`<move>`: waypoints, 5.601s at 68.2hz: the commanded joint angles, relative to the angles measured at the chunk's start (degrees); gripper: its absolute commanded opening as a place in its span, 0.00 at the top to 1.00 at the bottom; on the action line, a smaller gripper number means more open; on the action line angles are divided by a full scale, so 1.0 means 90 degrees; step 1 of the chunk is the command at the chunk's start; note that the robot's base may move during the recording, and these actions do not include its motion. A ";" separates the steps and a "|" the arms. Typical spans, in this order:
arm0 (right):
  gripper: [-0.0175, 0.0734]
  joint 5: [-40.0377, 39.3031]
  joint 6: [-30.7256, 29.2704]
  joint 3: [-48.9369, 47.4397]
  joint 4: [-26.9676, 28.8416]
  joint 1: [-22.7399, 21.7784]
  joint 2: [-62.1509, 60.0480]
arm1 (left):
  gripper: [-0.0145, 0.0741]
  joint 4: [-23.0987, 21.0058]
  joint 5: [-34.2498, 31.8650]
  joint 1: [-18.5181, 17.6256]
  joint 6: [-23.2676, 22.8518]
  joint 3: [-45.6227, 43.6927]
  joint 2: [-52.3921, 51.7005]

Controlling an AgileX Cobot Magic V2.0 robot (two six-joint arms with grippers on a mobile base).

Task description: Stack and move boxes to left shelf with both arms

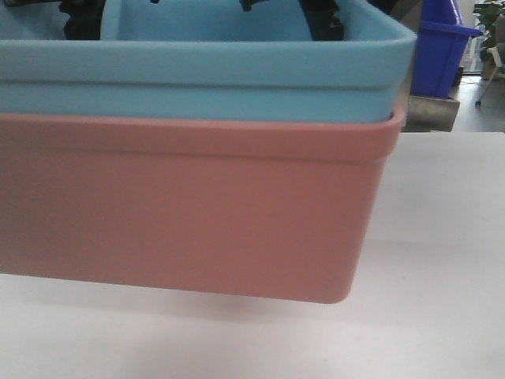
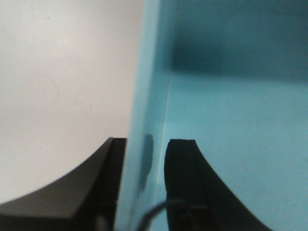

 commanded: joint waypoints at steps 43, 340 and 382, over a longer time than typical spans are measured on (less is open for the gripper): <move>0.75 -0.1901 0.0214 -0.0344 0.0225 0.0197 -0.0192 | 0.85 -0.0721 -0.1532 -0.0442 0.0188 -0.0343 -0.0322; 0.75 -0.1667 0.0214 -0.0344 0.0225 0.0162 -0.0192 | 0.85 -0.0820 -0.1435 -0.0442 0.0188 -0.0343 -0.0246; 0.75 -0.1022 0.0214 -0.0344 0.0209 0.0146 -0.0198 | 0.85 -0.0845 -0.1458 -0.0452 0.0188 -0.0343 -0.0121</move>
